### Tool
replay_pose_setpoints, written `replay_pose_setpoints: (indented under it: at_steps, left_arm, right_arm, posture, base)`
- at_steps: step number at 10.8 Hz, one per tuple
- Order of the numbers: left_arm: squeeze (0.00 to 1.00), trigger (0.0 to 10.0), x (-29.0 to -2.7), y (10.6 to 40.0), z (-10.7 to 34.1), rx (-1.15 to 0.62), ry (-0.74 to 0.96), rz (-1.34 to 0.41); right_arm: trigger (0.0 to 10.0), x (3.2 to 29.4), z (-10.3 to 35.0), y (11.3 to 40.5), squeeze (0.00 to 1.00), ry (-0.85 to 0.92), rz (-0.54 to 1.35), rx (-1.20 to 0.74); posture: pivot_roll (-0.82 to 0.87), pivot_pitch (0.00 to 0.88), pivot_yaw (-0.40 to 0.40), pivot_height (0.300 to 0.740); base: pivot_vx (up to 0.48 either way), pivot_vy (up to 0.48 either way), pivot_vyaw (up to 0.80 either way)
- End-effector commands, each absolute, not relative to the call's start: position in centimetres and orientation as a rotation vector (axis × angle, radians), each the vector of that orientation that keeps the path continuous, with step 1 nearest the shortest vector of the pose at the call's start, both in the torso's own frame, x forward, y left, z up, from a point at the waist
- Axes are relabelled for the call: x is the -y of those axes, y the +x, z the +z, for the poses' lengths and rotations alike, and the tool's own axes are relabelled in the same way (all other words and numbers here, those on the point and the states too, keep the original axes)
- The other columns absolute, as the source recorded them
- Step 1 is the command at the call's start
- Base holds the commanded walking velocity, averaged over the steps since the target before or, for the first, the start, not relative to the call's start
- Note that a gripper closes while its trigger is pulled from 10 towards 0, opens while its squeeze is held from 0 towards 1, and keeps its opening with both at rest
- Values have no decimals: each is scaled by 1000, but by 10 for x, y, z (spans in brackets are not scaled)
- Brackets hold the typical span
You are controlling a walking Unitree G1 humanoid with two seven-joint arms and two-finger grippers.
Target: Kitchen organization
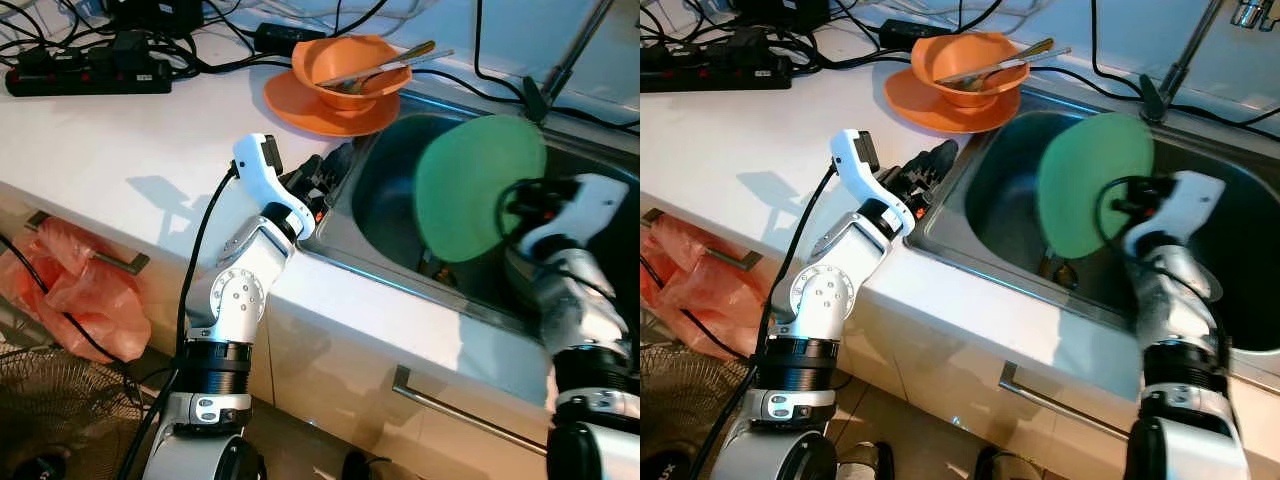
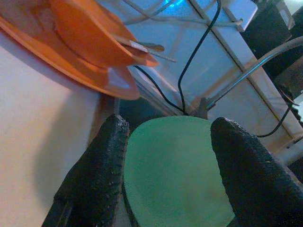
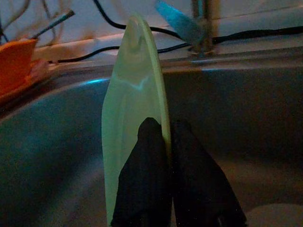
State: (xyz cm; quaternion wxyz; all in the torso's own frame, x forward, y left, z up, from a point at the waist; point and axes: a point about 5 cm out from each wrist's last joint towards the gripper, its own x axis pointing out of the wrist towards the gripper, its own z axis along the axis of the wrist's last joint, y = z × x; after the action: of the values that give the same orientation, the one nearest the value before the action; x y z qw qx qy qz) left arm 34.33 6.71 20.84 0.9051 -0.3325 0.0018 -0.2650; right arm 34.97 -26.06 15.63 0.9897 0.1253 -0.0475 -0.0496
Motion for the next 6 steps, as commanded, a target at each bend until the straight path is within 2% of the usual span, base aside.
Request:
replay_pose_setpoints:
  at_steps: [1, 6]
  left_arm:
    - [0, 10000, -64, 340, 209, -9, -682, -556]
    - [0, 10000, -63, 340, 207, -21, -680, -559]
  right_arm:
    - [10000, 269, 163, 346, 0, 241, -122, 122]
    - [10000, 273, 155, 338, 0, 224, -114, 85]
  posture:
    - [37, 138, -46, 740]
    - [33, 141, -43, 740]
  base:
    - [0, 0, 0]
    - [0, 0, 0]
